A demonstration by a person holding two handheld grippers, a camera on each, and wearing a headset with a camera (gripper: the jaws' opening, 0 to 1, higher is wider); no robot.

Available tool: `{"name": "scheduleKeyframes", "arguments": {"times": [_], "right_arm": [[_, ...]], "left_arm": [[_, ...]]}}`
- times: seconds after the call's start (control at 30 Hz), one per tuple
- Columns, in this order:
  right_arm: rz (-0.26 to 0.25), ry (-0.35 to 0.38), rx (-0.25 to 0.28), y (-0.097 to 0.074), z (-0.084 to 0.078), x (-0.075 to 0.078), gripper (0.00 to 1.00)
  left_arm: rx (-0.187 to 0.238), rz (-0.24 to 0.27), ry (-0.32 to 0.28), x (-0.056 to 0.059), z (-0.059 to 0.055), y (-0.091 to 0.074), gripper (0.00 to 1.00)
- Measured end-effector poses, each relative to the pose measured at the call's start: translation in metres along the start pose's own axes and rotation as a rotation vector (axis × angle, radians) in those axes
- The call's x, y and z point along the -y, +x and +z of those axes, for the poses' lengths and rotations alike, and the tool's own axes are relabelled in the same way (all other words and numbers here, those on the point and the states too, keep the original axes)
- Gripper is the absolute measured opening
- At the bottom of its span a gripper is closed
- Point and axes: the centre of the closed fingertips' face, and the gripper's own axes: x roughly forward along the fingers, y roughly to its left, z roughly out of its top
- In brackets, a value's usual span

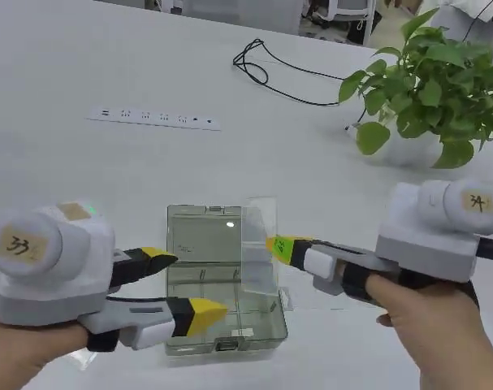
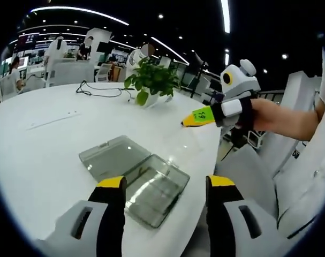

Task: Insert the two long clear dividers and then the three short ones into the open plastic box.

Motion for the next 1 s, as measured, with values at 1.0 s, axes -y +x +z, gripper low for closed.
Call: {"name": "scheduleKeyframes", "arguments": {"times": [1.0], "right_arm": [[-0.204, 0.138, -0.330, 0.024, -0.052, 0.037, 0.06]], "left_arm": [[-0.055, -0.065, 0.167, -0.007, -0.033, -0.018, 1.00]]}}
